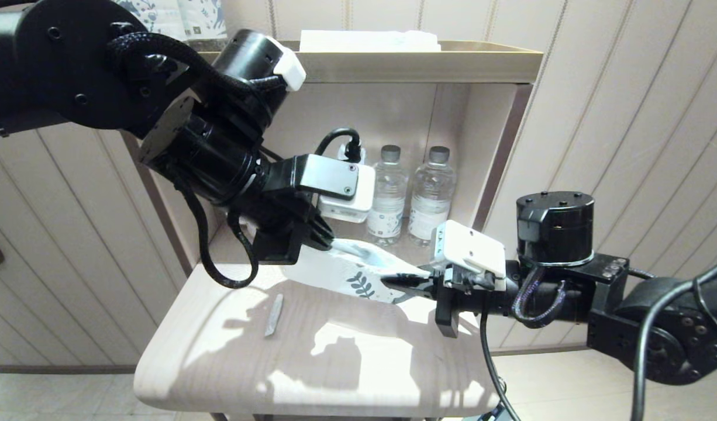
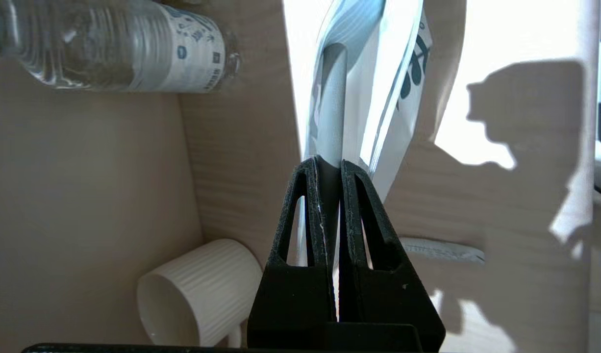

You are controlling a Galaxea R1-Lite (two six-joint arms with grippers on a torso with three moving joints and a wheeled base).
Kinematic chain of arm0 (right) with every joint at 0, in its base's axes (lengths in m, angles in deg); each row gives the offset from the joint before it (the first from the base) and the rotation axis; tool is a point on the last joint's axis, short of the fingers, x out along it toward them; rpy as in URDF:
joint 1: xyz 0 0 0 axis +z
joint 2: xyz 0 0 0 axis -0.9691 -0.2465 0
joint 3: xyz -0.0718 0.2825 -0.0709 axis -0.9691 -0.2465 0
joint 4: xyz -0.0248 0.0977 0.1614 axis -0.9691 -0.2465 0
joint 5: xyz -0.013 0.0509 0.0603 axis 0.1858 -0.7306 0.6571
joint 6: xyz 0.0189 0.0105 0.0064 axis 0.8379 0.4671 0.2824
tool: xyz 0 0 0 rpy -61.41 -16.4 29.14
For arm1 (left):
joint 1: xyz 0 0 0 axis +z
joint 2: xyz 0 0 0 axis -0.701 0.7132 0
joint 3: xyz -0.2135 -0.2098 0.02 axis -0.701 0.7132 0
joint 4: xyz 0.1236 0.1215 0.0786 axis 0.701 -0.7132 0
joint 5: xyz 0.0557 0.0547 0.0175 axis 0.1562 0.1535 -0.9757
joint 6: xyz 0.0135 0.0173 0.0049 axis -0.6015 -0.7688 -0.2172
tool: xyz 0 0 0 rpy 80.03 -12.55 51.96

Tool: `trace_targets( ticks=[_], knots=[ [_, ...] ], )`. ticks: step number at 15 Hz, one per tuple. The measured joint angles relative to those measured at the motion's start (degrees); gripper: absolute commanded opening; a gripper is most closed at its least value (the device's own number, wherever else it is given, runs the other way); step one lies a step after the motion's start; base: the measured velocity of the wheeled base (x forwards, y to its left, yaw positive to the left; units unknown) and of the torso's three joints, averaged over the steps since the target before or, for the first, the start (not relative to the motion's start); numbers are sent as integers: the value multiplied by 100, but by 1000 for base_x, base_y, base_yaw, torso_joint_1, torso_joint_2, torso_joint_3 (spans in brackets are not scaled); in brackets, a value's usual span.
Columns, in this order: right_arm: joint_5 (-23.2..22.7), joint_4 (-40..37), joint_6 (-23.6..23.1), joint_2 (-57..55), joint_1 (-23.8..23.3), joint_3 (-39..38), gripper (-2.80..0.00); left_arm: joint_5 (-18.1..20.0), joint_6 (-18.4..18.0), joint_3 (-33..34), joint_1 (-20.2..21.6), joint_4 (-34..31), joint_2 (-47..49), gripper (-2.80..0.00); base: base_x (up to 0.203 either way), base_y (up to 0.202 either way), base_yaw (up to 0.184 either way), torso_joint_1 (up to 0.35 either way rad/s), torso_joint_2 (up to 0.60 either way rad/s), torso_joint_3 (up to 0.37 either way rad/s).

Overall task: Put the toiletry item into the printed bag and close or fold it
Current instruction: Place the toothbrush in the storage bag

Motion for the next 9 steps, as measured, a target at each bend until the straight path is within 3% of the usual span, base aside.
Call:
trace_targets(
  ticks=[9],
  knots=[
    [-156,-24,156,-12,-107,102,-280,-19,208,9,-101,104,20,-280,0,0,0,0,0,0]
  ],
)
